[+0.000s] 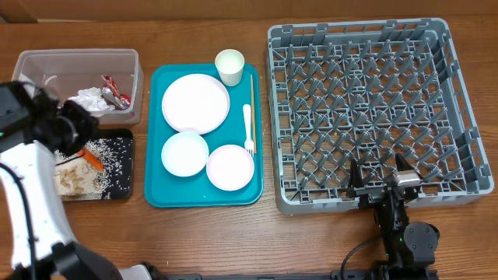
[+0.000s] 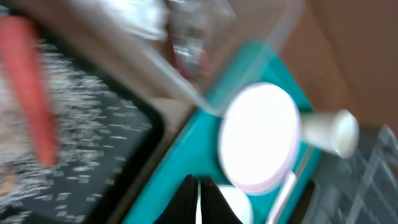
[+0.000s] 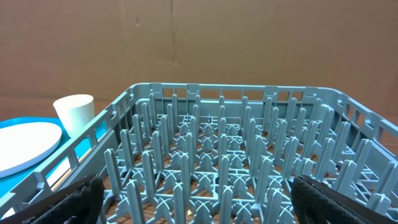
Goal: Sort waste into correct bins and load items into the dishwasher rack
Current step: 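Carry the carrot left and release it onto the black tray, then move the left gripper to the white cup and grasp its rim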
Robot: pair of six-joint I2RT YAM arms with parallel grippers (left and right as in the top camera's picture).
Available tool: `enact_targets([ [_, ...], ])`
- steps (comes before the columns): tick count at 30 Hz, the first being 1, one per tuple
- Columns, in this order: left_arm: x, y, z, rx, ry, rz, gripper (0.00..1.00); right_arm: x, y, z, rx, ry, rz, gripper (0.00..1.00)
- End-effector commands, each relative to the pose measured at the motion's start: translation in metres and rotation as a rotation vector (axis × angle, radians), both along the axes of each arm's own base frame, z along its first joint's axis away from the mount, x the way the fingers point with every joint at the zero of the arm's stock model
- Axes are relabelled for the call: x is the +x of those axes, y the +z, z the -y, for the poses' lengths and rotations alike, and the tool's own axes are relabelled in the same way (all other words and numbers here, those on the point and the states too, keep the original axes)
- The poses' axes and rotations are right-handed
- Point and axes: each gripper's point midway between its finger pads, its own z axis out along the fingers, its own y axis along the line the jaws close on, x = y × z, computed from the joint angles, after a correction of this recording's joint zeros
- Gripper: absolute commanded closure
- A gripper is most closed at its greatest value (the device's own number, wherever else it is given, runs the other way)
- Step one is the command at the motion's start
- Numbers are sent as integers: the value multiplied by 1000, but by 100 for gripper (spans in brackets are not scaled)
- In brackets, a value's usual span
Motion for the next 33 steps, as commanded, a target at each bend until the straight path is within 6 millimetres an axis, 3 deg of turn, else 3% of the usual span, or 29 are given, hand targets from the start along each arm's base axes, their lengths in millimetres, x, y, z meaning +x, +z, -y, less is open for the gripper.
enact_targets([
  [1,7,44,64,28,-229,137,92,0,-2,1,-3,-3,3,0],
  [3,3,46,90,62,-292,121,90,0,-2,1,-3,-3,3,0],
  [9,-6,27,146,264,-430,18,85,0,-2,1,-3,-3,3,0],
  [10,-7,26,155,279,-458,20,77,0,-2,1,-3,-3,3,0],
  [14,-3,32,194,282,-547,79,0,0,-2,1,-3,-3,3,0],
  [19,7,43,210,286,-571,158,0,0,-2,1,-3,-3,3,0],
  [21,11,45,210,285,-555,171,25,0,-2,1,-3,-3,3,0],
  [24,18,45,188,336,-404,144,33,0,-2,1,-3,-3,3,0],
  [28,24,39,168,404,-295,111,33,0,-2,1,-3,-3,3,0],
  [33,35,11,166,414,-285,39,32,0,-2,1,-3,-3,3,0],
])
